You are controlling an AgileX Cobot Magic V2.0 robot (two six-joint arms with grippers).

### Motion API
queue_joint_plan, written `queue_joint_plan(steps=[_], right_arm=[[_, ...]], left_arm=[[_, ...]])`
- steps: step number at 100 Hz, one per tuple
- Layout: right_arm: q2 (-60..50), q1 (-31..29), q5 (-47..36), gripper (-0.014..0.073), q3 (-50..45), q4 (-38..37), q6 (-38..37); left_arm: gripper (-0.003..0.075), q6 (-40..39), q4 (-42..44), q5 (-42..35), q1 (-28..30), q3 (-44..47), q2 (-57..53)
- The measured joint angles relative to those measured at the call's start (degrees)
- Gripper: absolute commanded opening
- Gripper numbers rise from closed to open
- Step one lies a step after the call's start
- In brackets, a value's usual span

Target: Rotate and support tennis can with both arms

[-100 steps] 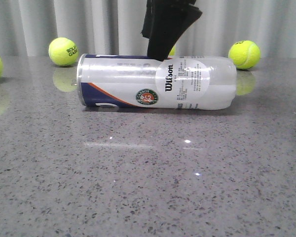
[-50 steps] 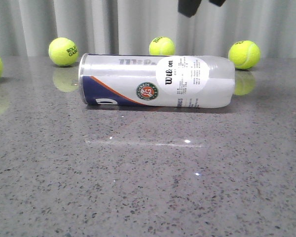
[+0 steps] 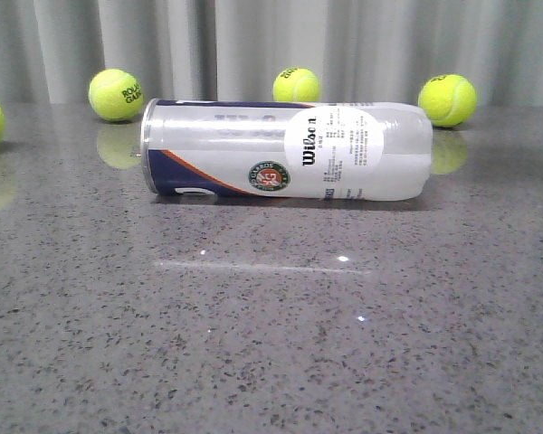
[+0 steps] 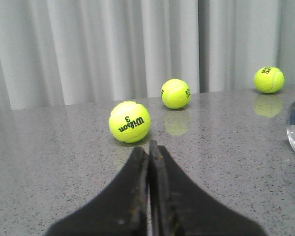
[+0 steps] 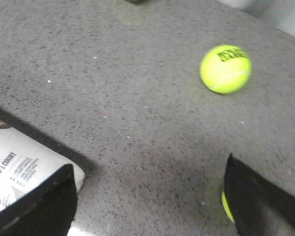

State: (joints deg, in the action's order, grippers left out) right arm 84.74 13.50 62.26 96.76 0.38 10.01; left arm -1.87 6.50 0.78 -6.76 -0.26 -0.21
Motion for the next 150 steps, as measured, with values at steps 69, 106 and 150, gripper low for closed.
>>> queue_joint_plan(steps=[69,106,150], right_arm=[[-43.8,-1.9,-28.4,0.058,-49.2,0.1,-6.9],[-64.7,-4.3,-38.5,0.058,-70.2,0.1,-11.8],[-68.5,-4.3,-44.2,0.0087,-72.4,-1.8,-12.6]], left_arm=[[-0.0021,0.0,0.0,0.0,0.0,0.0,0.0],[-0.0021,0.0,0.0,0.0,0.0,0.0,0.0],[-0.0021,0.0,0.0,0.0,0.0,0.0,0.0]])
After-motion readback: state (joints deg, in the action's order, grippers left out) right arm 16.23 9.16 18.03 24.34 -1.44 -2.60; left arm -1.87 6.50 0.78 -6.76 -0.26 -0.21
